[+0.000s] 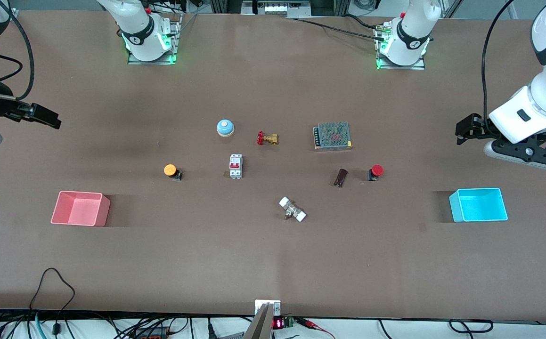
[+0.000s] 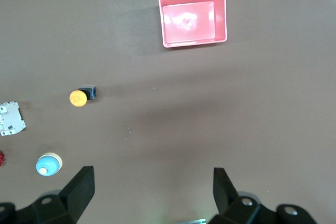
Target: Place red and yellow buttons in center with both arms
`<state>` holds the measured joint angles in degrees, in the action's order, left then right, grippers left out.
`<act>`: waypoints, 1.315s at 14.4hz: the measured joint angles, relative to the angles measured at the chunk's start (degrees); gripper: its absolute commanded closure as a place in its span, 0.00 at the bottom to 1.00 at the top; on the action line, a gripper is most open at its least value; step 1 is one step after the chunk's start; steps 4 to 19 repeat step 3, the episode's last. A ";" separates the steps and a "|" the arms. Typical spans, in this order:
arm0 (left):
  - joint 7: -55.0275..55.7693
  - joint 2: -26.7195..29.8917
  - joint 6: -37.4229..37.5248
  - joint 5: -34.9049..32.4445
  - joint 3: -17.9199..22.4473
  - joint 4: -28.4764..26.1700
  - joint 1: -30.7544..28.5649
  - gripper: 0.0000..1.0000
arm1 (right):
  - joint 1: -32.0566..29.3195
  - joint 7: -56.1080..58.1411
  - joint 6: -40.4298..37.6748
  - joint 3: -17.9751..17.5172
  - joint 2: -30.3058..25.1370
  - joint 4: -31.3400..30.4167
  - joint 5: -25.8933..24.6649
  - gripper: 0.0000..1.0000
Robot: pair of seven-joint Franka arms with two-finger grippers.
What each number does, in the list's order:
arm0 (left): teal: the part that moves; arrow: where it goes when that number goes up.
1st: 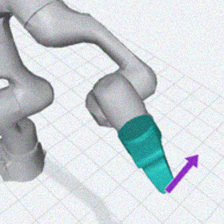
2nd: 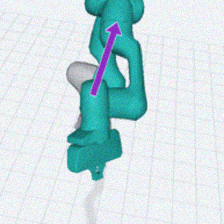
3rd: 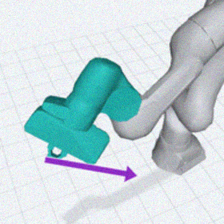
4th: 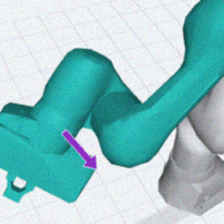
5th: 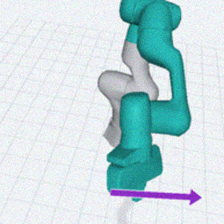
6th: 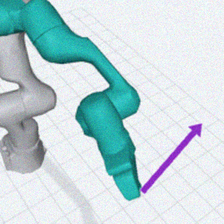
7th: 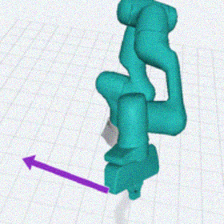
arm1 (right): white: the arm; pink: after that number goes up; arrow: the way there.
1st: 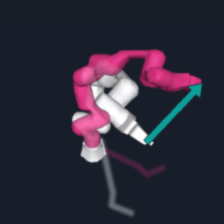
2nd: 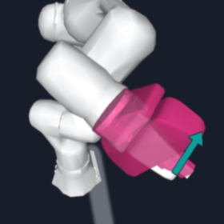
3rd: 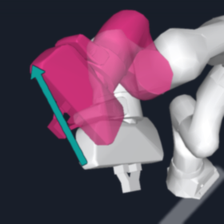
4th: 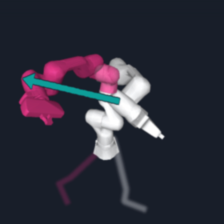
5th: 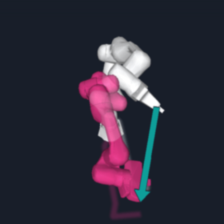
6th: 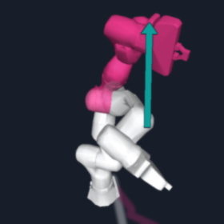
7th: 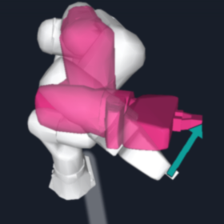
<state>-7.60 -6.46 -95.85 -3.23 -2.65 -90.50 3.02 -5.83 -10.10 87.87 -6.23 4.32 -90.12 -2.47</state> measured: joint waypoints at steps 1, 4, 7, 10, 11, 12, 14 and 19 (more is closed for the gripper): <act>0.58 1.33 -1.63 0.00 -0.05 -2.15 0.00 0.00 | 0.01 0.00 -0.02 0.00 -0.15 -0.14 0.01 0.00; 0.85 3.76 -3.98 0.00 -0.04 -5.88 -0.16 0.00 | 0.02 0.00 -0.04 0.00 -0.22 -0.23 0.02 0.00; 0.85 3.76 -3.98 0.00 -0.04 -5.88 -0.16 0.00 | 0.02 0.00 -0.04 0.00 -0.22 -0.23 0.02 0.00; 0.85 3.76 -3.98 0.00 -0.04 -5.88 -0.16 0.00 | 0.02 0.00 -0.04 0.00 -0.22 -0.23 0.02 0.00; 0.85 3.76 -3.98 0.00 -0.04 -5.88 -0.16 0.00 | 0.02 0.00 -0.04 0.00 -0.22 -0.23 0.02 0.00; 0.85 3.76 -3.98 0.00 -0.04 -5.88 -0.16 0.00 | 0.02 0.00 -0.04 0.00 -0.22 -0.23 0.02 0.00; 0.85 3.76 -3.98 0.00 -0.04 -5.88 -0.16 0.00 | 0.02 0.00 -0.04 0.00 -0.22 -0.23 0.02 0.00; 0.85 3.76 -3.98 0.00 -0.04 -5.88 -0.16 0.00 | 0.02 0.00 -0.04 0.00 -0.22 -0.23 0.02 0.00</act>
